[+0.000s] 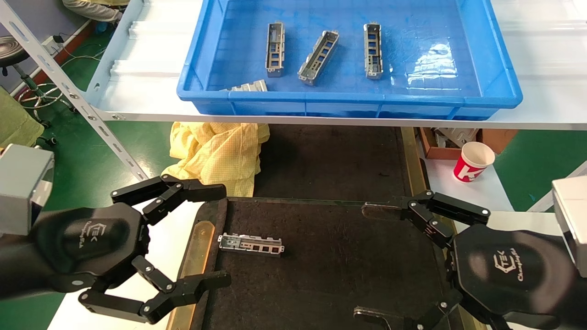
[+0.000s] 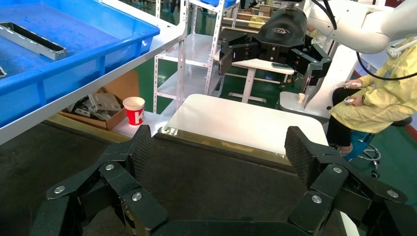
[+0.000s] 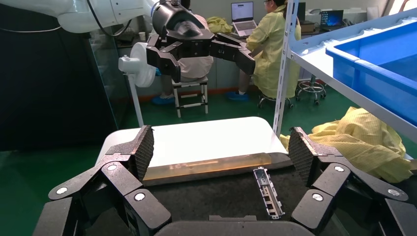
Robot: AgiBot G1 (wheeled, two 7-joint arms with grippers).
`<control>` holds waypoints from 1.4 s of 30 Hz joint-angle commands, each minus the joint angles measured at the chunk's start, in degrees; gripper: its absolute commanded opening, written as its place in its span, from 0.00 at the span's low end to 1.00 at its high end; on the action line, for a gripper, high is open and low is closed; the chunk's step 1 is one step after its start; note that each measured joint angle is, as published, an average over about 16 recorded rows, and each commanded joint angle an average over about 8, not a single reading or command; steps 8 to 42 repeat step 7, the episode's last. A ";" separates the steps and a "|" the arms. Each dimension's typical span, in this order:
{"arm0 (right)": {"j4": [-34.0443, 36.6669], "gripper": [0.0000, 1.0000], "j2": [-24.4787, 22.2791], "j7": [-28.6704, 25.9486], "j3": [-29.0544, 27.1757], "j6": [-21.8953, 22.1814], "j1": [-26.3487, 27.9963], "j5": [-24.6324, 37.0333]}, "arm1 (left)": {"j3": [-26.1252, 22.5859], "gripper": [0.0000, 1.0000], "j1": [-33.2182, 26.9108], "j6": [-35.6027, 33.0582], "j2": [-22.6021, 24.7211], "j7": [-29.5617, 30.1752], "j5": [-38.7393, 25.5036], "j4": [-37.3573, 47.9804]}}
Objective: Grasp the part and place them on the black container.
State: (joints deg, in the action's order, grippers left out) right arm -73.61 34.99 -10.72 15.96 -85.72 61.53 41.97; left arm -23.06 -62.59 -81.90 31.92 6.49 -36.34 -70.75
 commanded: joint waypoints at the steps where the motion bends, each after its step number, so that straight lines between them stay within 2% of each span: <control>1: 0.05 1.00 0.04 0.01 0.07 0.04 0.04 -0.01 | 0.00 1.00 0.00 0.00 0.00 0.00 0.00 0.00; 42: 0.11 1.00 0.09 0.02 0.16 0.08 0.07 -0.04 | 0.00 1.00 0.00 0.00 0.00 0.00 0.00 0.00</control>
